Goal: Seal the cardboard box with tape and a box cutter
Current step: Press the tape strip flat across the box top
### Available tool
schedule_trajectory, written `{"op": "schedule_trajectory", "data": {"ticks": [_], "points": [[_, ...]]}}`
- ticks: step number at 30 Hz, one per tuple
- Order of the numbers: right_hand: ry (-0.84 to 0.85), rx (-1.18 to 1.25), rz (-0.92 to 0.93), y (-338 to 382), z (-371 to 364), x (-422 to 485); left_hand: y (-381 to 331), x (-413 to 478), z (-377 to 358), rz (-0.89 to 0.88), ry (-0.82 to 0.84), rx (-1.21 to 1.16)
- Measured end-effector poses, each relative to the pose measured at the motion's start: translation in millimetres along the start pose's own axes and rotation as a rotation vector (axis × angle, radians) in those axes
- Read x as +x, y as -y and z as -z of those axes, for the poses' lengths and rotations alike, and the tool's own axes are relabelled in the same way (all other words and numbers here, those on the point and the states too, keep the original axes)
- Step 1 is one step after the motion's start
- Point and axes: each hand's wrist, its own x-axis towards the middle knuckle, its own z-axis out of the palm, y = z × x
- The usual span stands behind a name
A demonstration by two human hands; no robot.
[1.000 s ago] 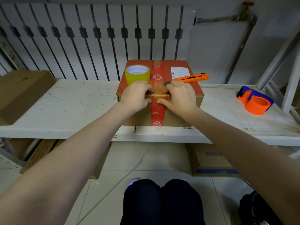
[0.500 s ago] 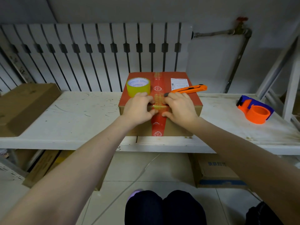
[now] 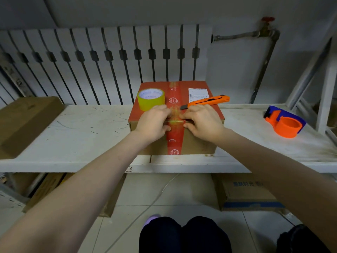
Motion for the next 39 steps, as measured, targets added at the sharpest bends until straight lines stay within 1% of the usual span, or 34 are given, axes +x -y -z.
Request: {"op": "schedule_trajectory", "data": {"ticks": [2,4,7,10,14,17,20,24,25,27,31,34,36,39], "points": [[-0.021,-0.050,-0.037,8.0,-3.2,1.4,4.7,-3.7,-1.1,-0.003,-0.003,-0.011],[-0.096,-0.045,-0.101,15.9,-10.5,2.1,7.0,-5.9,-3.2,0.001,-0.018,-0.034],[-0.147,-0.040,-0.103,18.1,-15.5,3.3,7.4,-5.7,-5.0,-0.004,-0.046,-0.044],[-0.089,0.026,-0.072,13.6,-5.9,7.4,6.9,-3.2,-4.9,-0.010,-0.081,-0.051],[0.030,0.072,-0.022,9.3,7.9,13.6,4.5,-1.4,-3.6,0.015,-0.114,-0.059],[0.070,0.107,-0.026,4.1,12.6,13.5,0.8,-2.1,-2.9,0.029,-0.125,-0.046],[0.065,0.125,-0.081,8.4,12.7,15.7,2.2,-3.3,-1.3,0.035,-0.106,-0.051],[0.021,0.192,-0.255,17.6,7.3,22.1,5.4,-7.6,-1.5,0.050,-0.065,-0.059],[0.027,0.211,-0.274,17.8,6.7,23.0,4.2,-8.1,-2.6,0.054,-0.066,-0.054],[0.071,0.208,-0.251,15.5,7.6,23.9,0.3,-8.2,-4.6,0.064,-0.074,-0.051],[0.168,0.212,-0.108,5.4,12.8,17.7,0.7,-9.2,-6.8,0.057,-0.089,-0.035],[0.114,0.256,-0.067,2.2,9.1,6.2,3.7,-9.4,-7.1,0.059,-0.131,-0.079],[0.054,0.290,-0.118,6.4,5.8,4.5,3.6,-8.1,-7.1,0.075,-0.155,-0.121],[0.002,0.296,-0.243,15.7,3.1,11.8,1.9,-4.6,-5.2,0.115,-0.150,-0.147]]}}
